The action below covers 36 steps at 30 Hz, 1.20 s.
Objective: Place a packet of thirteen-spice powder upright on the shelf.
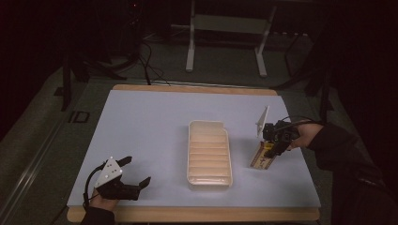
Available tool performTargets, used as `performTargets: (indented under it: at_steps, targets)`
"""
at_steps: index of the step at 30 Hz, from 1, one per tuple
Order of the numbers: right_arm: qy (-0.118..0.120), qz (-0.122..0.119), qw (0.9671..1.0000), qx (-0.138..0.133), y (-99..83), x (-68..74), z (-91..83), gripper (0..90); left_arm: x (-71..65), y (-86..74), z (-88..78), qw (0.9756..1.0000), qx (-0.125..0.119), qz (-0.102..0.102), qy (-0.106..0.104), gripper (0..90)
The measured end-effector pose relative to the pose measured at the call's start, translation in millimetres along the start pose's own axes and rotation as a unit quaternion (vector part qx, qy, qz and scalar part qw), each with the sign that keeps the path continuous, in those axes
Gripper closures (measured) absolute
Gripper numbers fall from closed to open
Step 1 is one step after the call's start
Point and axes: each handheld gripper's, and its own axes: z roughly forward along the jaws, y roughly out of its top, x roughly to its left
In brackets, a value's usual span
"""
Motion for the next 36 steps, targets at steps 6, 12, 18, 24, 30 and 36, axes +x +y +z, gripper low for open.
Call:
performTargets:
  at_steps: [6,12,18,24,30,36]
  targets:
    - [-0.006,0.007,0.9996,-0.027,3.9,8.9,-14.3,67.8,-0.6,0.2,-0.1,1.0,0.0,0.001,0.0,1.0]
    - [-0.009,0.006,0.9986,-0.052,9.1,15.8,-24.0,67.9,-0.7,0.4,-0.3,1.0,0.0,0.002,0.0,1.0]
    - [-0.021,-0.003,0.9969,-0.076,14.8,22.3,-31.6,67.9,-0.7,0.4,-0.3,1.0,-0.001,0.003,0.0,1.0]
    - [-0.03,-0.029,0.9939,-0.102,23.3,30.2,-38.6,67.9,-1.1,0.5,-0.2,1.0,0.0,0.003,0.0,1.0]
    - [-0.044,-0.042,0.9867,-0.151,35.2,33.8,-50.8,68.0,-1.0,0.4,-0.1,1.0,0.0,0.003,-0.001,1.0]
    - [-0.046,-0.055,0.9785,-0.193,47.6,36.8,-53.6,67.9,-1.0,0.4,-0.4,1.0,-0.001,0.002,-0.003,1.0]
